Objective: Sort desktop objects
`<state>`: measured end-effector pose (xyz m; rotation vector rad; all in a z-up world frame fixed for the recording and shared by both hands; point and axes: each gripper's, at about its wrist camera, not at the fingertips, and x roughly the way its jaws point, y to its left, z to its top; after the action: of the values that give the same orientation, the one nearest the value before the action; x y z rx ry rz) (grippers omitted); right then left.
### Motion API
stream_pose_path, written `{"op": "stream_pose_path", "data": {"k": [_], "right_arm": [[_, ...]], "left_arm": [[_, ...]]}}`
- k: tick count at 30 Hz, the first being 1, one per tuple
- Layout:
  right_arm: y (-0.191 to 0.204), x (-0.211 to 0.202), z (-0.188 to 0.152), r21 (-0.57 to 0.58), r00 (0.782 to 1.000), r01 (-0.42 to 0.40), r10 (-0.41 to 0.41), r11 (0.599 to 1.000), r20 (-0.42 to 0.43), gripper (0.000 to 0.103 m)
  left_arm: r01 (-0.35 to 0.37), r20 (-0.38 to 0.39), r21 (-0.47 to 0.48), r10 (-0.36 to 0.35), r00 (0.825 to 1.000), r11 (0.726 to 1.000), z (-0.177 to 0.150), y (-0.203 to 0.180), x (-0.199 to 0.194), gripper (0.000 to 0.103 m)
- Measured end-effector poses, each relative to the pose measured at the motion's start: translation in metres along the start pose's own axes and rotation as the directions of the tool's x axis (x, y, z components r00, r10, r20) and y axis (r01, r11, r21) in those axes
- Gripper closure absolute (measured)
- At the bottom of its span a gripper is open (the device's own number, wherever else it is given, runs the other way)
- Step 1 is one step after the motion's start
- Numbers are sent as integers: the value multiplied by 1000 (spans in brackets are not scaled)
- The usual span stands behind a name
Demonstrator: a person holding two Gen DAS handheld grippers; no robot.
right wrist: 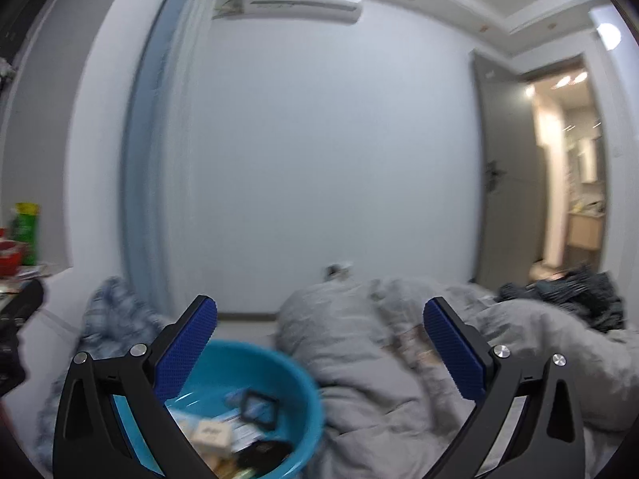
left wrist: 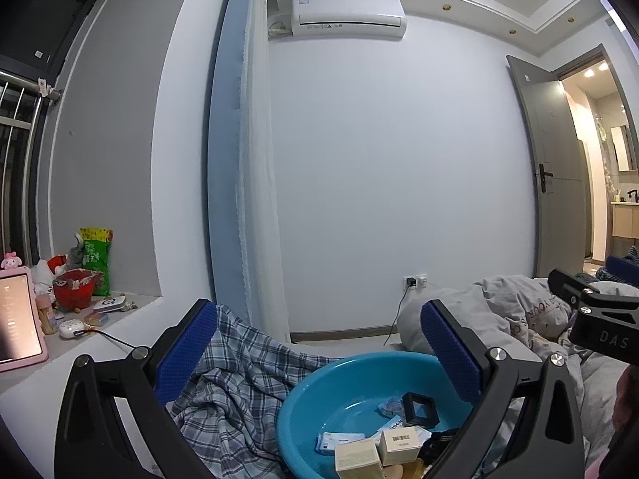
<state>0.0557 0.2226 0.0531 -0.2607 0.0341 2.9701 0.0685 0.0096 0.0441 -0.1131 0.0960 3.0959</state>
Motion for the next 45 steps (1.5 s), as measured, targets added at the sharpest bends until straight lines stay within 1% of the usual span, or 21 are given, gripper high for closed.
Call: {"op": "stream_pose_path", "data": {"k": [2,5,10,13,17,22,27,33,35,37,41,45], "right_arm": [[-1,1,-1,12,1000,-6,7,1000,-9,0],[3,3,-1,-11,1000,21,-21,1000,-19,0],[3,-3,0,-26,995,95,-94,995,22,0],[3,-4,2,-28,994,108,-107,994,31,0],[2,-4,3,-20,995,96,-96,995,27,0],[5,-3,3,-45,995,103,-102,994,21,0],[0,-5,8,-1,999,47,-47,999,-11,0],[-6,-13,18,29,999,6,-5,1000,-45,0],[-8,-16,20,44,998,-11,14,999,-57,0],[-10,-19,22,67,997,-30,34,997,-64,0],[-10,-18,23,79,993,-56,64,995,-96,0],[-5,-11,21,43,985,-39,46,998,-163,0]], "left_arm": [[6,-1,4,-6,1000,1000,0,0,0,0],[-10,11,9,10,1000,1000,1,-1,-2,0],[-2,6,-2,2,1000,1000,1,1,-2,0],[16,-10,-9,-16,1000,1000,1,3,0,0],[28,-12,-12,-28,1000,1000,1,4,0,0],[25,-5,-8,-25,1000,1000,2,4,-2,0],[14,-6,5,-14,1000,1000,6,3,-6,0],[5,-72,6,-5,997,1000,17,3,-10,0],[-20,-125,-3,19,992,1000,19,4,-8,0],[-21,-175,-14,18,984,1000,20,6,-5,0],[5,-210,-52,-16,978,999,21,10,-4,0],[-2,-231,-52,-10,973,999,21,9,-3,0]]}}
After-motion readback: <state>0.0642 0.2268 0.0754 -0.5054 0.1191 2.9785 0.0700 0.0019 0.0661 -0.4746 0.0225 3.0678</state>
